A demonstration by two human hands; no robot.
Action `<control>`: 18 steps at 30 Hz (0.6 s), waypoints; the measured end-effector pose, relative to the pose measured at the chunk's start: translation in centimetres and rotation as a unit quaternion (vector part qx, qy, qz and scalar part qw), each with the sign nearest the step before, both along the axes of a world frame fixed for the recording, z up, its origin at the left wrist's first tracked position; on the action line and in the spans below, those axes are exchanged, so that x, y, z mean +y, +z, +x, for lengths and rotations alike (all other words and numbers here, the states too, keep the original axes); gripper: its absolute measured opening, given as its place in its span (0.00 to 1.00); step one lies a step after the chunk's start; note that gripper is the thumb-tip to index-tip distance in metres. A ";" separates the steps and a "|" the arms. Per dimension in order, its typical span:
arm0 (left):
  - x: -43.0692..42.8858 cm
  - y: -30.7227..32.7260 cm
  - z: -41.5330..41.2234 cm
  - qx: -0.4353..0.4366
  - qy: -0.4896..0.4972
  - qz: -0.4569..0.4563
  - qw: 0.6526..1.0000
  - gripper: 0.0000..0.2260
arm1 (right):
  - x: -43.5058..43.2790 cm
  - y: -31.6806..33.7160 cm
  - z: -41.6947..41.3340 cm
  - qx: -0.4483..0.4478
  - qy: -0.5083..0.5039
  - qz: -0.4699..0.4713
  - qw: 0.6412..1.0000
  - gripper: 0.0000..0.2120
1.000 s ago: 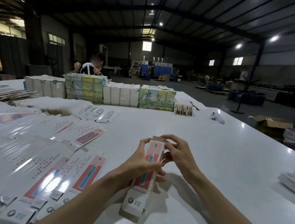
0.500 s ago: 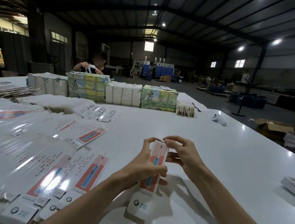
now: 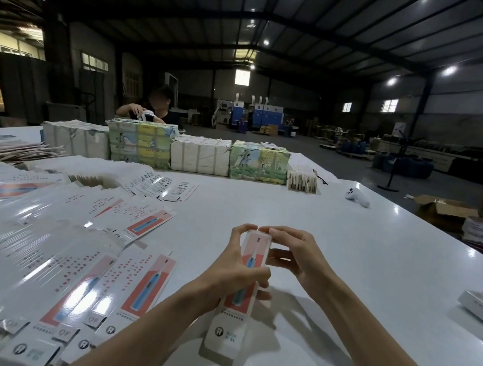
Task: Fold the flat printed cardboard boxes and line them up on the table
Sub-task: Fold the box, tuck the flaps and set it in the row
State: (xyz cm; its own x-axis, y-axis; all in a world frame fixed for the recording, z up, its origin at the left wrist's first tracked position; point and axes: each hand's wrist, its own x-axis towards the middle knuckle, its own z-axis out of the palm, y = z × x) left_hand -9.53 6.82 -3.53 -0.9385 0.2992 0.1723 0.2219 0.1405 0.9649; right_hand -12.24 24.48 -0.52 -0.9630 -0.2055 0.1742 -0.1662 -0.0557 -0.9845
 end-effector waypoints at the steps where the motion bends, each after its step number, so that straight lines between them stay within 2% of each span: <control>1: -0.1 0.0 -0.1 -0.009 0.004 0.008 1.000 0.40 | -0.1 -0.1 0.1 0.005 0.012 0.002 1.000 0.09; 6: -0.5 0.2 -0.2 -0.032 0.023 0.042 0.998 0.39 | -1.0 -0.8 0.5 0.045 0.006 0.008 0.999 0.12; 14: -0.2 0.1 0.1 -0.055 0.023 0.057 0.997 0.38 | -1.0 -1.3 0.4 0.064 -0.007 0.021 0.998 0.09; 16: 0.1 0.3 0.2 -0.073 0.018 0.085 0.994 0.41 | -1.2 -1.6 0.2 0.060 -0.012 0.019 0.998 0.10; 18: 0.6 0.5 0.2 -0.099 0.023 0.152 0.983 0.43 | -1.4 -1.7 0.0 0.077 -0.042 0.058 0.994 0.13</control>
